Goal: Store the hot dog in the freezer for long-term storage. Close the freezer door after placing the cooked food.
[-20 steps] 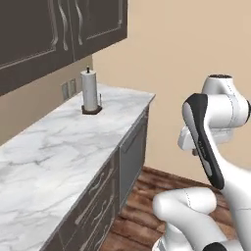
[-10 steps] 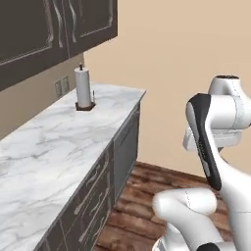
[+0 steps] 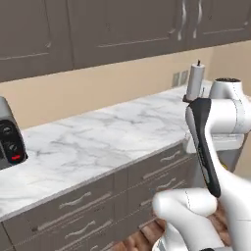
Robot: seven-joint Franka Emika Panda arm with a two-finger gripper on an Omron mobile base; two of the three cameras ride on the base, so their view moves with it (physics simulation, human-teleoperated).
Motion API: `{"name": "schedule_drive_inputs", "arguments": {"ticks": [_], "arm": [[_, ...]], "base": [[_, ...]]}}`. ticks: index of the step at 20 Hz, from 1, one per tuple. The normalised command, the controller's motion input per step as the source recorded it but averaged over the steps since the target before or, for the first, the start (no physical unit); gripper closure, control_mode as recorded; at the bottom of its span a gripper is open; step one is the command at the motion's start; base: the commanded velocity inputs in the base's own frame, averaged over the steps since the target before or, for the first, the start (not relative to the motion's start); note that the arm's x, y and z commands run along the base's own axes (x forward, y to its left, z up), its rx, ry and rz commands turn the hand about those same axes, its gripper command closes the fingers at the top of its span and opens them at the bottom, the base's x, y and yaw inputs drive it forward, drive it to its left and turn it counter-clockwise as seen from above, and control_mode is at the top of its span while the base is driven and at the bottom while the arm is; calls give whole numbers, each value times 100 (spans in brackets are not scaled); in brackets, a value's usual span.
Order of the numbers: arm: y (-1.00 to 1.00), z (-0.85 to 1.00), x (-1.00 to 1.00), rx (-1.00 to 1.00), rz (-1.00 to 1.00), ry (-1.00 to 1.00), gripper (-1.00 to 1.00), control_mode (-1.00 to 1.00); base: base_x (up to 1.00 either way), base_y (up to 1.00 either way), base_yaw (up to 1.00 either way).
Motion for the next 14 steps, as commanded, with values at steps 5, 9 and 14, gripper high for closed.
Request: {"name": "schedule_drive_inputs", "arguments": {"ticks": [5, 9, 14], "arm": [[0, 0, 0, 0, 0, 0, 100, 100], [0, 0, 0, 0, 0, 0, 100, 100], [0, 0, 0, 0, 0, 0, 100, 100]], "base": [[-17, 52, 99], [-17, 97, 77], [-6, 98, 70]]}}
